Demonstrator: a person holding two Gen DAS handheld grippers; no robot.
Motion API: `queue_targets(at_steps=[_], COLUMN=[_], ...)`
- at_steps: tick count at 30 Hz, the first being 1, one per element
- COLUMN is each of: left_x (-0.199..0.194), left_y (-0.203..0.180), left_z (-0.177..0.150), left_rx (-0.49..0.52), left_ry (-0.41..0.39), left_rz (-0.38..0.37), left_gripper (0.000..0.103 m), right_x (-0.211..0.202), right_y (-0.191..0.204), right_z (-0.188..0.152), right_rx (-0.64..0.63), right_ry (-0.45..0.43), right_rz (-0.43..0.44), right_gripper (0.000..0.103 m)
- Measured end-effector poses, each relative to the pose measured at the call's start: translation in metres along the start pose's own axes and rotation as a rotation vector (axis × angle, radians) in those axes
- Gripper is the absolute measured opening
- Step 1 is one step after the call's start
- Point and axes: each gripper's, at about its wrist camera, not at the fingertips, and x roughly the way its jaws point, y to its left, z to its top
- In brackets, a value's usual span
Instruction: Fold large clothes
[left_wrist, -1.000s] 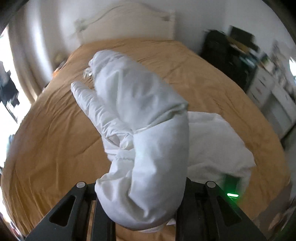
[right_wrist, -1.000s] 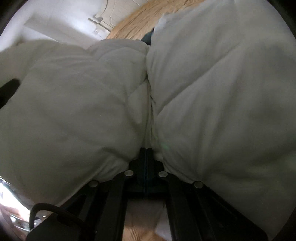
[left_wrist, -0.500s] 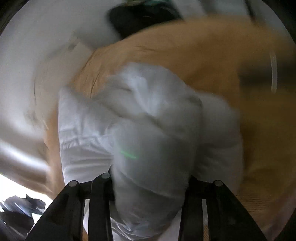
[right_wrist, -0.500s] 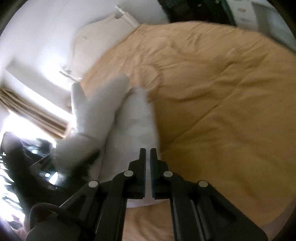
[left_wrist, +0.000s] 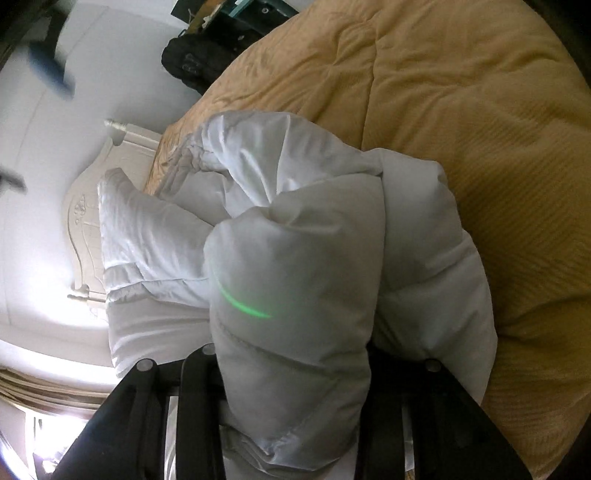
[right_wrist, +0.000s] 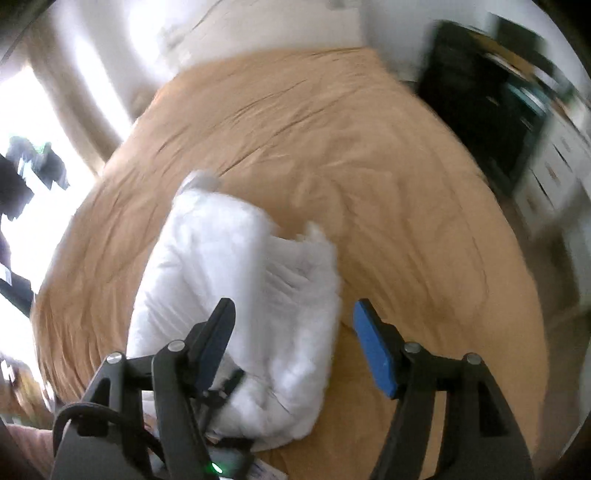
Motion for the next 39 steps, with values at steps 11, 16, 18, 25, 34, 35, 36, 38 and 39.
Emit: queue_targets(at_steps=[11, 16, 18, 25, 34, 35, 36, 38, 39], left_x=[-0.017, -0.048, -0.066, -0.104, 0.020, 0.049, 0.062, 0.076, 0.076], left_y=[0.029, 0.064, 0.084, 0.184, 0.300, 0.282, 0.271, 0.254, 0.251], left_z=[-0.013, -0.043, -0.060, -0.119, -0.130, -0.122, -0.119, -0.115, -0.114], left_rx=[-0.101, -0.172, -0.211, -0.524, -1.043, -1.029, -1.014, -0.990, -0.990], left_ry=[-0.051, -0.093, -0.105, -0.105, 0.061, 0.150, 0.195, 0.234, 0.228], left_rz=[-0.067, -0.095, -0.104, -0.253, -0.689, -0.757, -0.769, -0.730, -0.724], left_gripper=[0.037, 0.043, 0.048, 0.057, 0.052, 0.043, 0.044, 0.045, 0.045], right_x=[0.211, 0.242, 0.247, 0.263, 0.238, 0.234, 0.225, 0.196, 0.179], right_y=[0.051, 0.030, 0.033, 0.052, 0.045, 0.041, 0.039, 0.036, 0.035], right_z=[0.055, 0.040, 0.036, 0.022, 0.016, 0.017, 0.016, 0.017, 0.016], right_rx=[-0.135, -0.123, -0.147, -0.203, -0.152, -0.149, -0.147, -0.135, -0.126], right_ry=[0.577, 0.674, 0.688, 0.685, 0.631, 0.613, 0.597, 0.533, 0.501], right_rz=[-0.104, -0.168, -0.163, -0.219, -0.209, -0.210, -0.208, -0.188, -0.177], right_gripper=[0.013, 0.012, 0.012, 0.012, 0.016, 0.016, 0.016, 0.016, 0.016])
